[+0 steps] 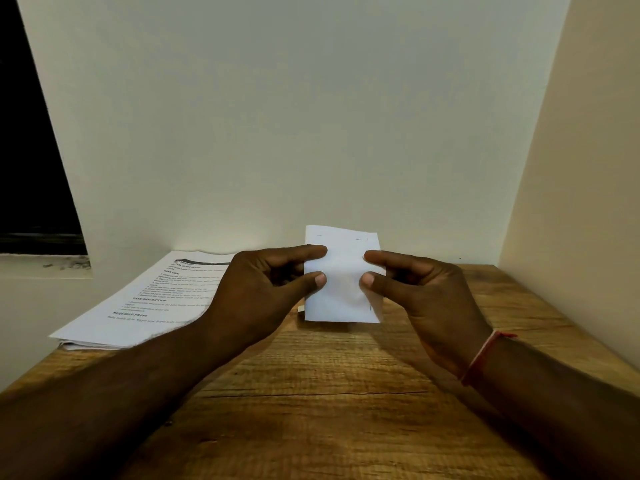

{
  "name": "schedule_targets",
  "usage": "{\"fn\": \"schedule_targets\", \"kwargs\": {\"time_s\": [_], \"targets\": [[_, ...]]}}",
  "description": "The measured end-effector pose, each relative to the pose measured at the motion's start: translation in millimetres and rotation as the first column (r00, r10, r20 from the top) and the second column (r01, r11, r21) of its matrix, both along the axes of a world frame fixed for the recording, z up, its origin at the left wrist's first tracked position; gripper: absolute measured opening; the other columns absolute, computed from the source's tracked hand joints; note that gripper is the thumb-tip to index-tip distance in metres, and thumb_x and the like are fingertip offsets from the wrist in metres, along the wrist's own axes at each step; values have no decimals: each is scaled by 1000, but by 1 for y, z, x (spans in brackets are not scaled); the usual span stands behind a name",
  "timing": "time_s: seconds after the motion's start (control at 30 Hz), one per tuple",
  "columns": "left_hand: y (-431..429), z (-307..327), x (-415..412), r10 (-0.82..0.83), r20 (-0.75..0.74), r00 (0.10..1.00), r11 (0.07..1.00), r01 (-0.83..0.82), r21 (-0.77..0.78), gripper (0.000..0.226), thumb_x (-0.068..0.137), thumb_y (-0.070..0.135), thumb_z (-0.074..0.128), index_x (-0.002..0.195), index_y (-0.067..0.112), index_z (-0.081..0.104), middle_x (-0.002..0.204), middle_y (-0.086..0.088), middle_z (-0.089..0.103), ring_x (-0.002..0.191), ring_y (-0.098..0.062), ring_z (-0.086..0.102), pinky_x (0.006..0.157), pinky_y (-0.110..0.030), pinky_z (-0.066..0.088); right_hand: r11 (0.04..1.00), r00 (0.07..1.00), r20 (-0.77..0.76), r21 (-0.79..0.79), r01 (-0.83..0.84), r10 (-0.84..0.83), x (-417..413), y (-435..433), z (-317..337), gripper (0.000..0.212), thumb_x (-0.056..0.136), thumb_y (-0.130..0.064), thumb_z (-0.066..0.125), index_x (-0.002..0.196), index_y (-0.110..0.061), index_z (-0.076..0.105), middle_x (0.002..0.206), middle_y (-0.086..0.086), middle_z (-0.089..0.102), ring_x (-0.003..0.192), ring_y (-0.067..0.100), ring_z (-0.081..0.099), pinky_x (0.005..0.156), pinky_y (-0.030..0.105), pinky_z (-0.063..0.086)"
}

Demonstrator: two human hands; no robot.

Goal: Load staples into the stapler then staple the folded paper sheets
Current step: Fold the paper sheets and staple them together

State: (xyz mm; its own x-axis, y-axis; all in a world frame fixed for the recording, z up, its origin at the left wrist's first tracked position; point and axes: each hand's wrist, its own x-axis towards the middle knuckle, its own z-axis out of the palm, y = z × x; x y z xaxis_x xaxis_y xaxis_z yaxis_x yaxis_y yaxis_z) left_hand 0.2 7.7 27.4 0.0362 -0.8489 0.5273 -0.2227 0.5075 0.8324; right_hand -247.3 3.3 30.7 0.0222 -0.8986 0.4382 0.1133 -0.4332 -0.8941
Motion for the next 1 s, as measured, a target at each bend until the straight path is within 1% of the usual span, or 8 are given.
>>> {"fn": "schedule_targets", "kwargs": {"time_s": [0.17, 0.27, 0.37, 0.5, 0.6, 0.7, 0.83, 1.0], "targets": [[-3, 0, -1, 52, 131, 990, 999, -50, -15, 33, 92, 15, 90, 118, 35, 87, 100, 14, 86, 98, -5, 81, 92, -16, 62, 982, 964, -209, -130, 137, -162, 0, 0, 1, 34, 82, -7, 93, 107, -29, 88, 94, -19, 85, 92, -3, 79, 81, 10, 60], [-6, -2, -1, 122, 305, 944, 992, -111, -53, 30, 100, 25, 83, 125, 40, 85, 90, 18, 74, 93, 3, 72, 79, -1, 44, 937, 859, -401, -272, 219, -318, -4, -3, -1, 30, 85, -18, 93, 107, -37, 87, 89, -23, 82, 93, -7, 75, 81, 5, 54], [-4, -2, -2, 129, 444, 887, 991, -102, -85, 31, 107, 32, 72, 133, 48, 79, 89, 13, 62, 95, 0, 67, 78, -4, 39, 910, 792, -472, -331, 250, -389, -5, -7, -4, 25, 88, -24, 91, 108, -38, 86, 95, -28, 78, 96, -11, 71, 81, 2, 51], [0, 0, -6, 105, 492, 864, 994, -92, -51, 23, 110, 36, 66, 126, 40, 82, 95, 7, 61, 95, -6, 66, 81, -18, 45, 913, 753, -527, -317, 257, -394, -7, -12, -5, 17, 91, -31, 88, 96, -45, 81, 91, -13, 75, 87, 1, 68, 73, 15, 49], [2, 4, -7, 91, 510, 855, 995, -92, -23, 17, 111, 38, 65, 114, 36, 82, 91, 9, 57, 87, 1, 60, 72, -9, 38, 912, 711, -587, -357, 201, -387, -11, -15, -4, 14, 93, -32, 85, 94, -43, 77, 95, -12, 67, 89, 6, 62, 73, 20, 48], [3, 10, -6, 74, 496, 865, 996, -87, 3, 15, 109, 40, 68, 105, 34, 81, 90, 8, 56, 83, 2, 58, 71, -4, 40, 936, 766, -561, -318, 152, -315, -12, -18, -4, 15, 96, -29, 82, 95, -41, 73, 108, -13, 63, 98, 6, 62, 77, 15, 52], [7, 15, -8, 45, 450, 892, 998, -59, 17, 19, 103, 46, 73, 93, 33, 80, 99, 8, 67, 95, -6, 67, 74, -5, 48, 994, 894, -440, -104, 40, -82, -10, -11, -2, 7, 105, -27, 73, 99, -28, 74, 101, 4, 77, 92, 22, 75, 76, 35, 59], [13, 15, -9, -239, 280, 930, 947, 160, 277, 24, 106, 41, 71, 106, 20, 82, 100, -1, 86, 89, -14, 83, 75, -24, 65, 999, 919, -394, -27, 22, -30, -4, -6, -5, 6, 104, -29, 76, 101, -31, 80, 96, 18, 79, 88, 35, 76, 71, 43, 56]]}}
